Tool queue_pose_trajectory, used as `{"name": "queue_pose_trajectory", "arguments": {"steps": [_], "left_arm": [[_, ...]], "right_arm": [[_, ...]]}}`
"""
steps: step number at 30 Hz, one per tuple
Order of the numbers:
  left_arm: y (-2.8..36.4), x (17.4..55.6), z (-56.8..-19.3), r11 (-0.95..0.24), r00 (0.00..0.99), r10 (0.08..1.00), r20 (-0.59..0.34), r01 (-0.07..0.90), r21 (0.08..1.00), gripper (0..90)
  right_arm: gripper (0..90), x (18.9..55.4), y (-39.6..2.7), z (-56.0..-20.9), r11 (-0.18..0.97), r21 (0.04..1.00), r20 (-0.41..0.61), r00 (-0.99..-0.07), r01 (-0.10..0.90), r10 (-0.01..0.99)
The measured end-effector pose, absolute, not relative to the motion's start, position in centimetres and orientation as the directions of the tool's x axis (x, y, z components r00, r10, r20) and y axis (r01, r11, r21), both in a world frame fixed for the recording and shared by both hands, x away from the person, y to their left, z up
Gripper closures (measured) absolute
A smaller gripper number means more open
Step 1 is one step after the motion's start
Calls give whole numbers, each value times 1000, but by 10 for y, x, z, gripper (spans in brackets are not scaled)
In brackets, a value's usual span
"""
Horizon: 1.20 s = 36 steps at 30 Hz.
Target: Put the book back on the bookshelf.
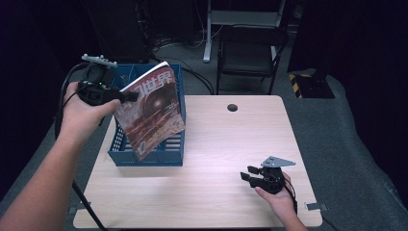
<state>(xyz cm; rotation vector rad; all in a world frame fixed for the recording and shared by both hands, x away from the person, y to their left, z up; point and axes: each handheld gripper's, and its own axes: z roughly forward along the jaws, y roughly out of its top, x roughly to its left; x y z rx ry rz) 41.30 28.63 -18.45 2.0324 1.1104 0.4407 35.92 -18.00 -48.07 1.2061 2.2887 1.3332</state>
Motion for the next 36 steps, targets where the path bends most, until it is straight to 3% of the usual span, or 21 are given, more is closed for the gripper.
{"name": "queue_pose_trajectory", "arguments": {"steps": [11,36], "left_arm": [[306,415,-187,-229,457,885,-93,599,768,843],[342,425,-189,-147,328,940,-92,634,759,843]], "right_arm": [[545,359,-180,-481,248,806,192,-634,537,750],[544,359,-178,-481,242,807,196,-631,539,751]]}}
